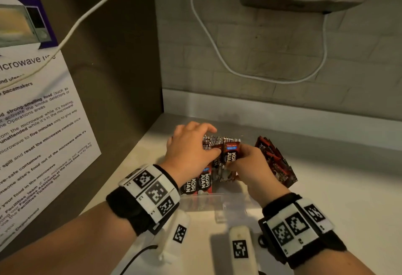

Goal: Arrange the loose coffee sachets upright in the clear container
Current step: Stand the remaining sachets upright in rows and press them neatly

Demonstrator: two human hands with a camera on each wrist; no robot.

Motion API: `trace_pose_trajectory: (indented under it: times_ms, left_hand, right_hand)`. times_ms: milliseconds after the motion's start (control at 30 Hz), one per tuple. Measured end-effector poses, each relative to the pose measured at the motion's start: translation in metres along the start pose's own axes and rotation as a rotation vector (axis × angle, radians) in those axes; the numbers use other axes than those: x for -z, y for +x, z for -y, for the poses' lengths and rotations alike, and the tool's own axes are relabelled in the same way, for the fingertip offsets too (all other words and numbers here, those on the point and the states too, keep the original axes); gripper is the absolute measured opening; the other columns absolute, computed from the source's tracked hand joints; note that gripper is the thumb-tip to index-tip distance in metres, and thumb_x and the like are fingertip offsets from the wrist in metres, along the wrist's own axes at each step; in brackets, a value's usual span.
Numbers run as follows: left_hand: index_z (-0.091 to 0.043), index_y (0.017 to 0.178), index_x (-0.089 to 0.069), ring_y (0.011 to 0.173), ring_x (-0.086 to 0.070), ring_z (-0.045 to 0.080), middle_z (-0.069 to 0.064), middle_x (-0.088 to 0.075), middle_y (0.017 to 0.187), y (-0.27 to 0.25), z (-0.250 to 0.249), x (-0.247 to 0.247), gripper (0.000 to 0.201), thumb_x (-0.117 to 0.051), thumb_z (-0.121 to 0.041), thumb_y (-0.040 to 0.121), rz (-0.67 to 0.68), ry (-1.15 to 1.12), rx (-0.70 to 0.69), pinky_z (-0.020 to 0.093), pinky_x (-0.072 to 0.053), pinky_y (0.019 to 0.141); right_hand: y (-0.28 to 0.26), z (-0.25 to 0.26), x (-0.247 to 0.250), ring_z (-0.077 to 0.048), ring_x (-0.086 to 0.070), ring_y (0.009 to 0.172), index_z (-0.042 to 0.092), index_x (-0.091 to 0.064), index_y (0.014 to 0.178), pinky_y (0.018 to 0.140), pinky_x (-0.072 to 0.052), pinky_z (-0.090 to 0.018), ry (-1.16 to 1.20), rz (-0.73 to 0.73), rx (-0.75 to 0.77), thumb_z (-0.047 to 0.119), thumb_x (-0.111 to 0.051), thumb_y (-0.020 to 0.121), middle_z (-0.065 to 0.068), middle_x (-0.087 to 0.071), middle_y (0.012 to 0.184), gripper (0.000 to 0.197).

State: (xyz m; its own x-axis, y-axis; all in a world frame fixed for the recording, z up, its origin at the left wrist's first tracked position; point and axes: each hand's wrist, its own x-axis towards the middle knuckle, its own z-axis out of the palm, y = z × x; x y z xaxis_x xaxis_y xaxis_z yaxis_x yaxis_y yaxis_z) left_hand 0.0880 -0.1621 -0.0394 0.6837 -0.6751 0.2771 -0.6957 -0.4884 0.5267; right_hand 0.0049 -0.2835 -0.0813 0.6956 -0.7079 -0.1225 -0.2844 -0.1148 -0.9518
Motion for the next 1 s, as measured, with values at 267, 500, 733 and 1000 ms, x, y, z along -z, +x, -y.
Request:
trace_pose_trajectory:
  times_ms: [267, 500, 733, 1000]
  left_hand:
    - [-0.040, 0.148, -0.024, 0.146, 0.004, 0.022, -0.011, -0.020, 0.156, 0.003, 0.005, -0.016, 0.072, -0.059, -0.053, 0.086, 0.100, 0.380, -0.075, 0.050, -0.008, 0.114]
    - [-0.047, 0.149, -0.015, 0.147, 0.014, 0.027, -0.014, -0.007, 0.161, 0.006, 0.008, -0.030, 0.061, -0.046, -0.044, 0.096, 0.157, 0.496, -0.100, 0.057, 0.001, 0.110]
    - [-0.045, 0.149, -0.016, 0.149, 0.007, 0.023, -0.017, -0.015, 0.160, 0.008, 0.009, -0.031, 0.058, -0.043, -0.042, 0.098, 0.129, 0.476, -0.085, 0.054, -0.001, 0.110]
    - [-0.045, 0.148, -0.020, 0.149, 0.004, 0.020, -0.020, -0.019, 0.158, 0.009, 0.010, -0.034, 0.055, -0.042, -0.041, 0.099, 0.118, 0.459, -0.083, 0.047, 0.008, 0.103]
  right_hand:
    - [0.010, -0.005, -0.011, -0.025, -0.065, 0.076, 0.022, -0.062, 0.078, 0.069, -0.055, -0.035, -0.318, 0.001, 0.020, -0.007, -0.064, 0.078, -0.002, -0.065, 0.074, 0.029]
    - [0.005, 0.001, -0.018, -0.026, -0.065, 0.091, 0.012, -0.062, 0.105, 0.071, -0.048, -0.028, -0.510, -0.025, 0.108, 0.000, -0.062, 0.082, -0.008, -0.067, 0.096, 0.026]
    - [0.010, -0.008, -0.025, -0.029, -0.062, 0.095, 0.010, -0.043, 0.103, 0.069, -0.046, -0.031, -0.571, -0.016, 0.048, 0.005, -0.068, 0.078, -0.011, -0.063, 0.104, 0.036]
    - [0.026, -0.021, -0.034, -0.027, -0.063, 0.098, 0.012, -0.054, 0.111, 0.071, -0.042, -0.027, -0.712, 0.063, 0.039, 0.014, -0.061, 0.085, -0.008, -0.066, 0.108, 0.027]
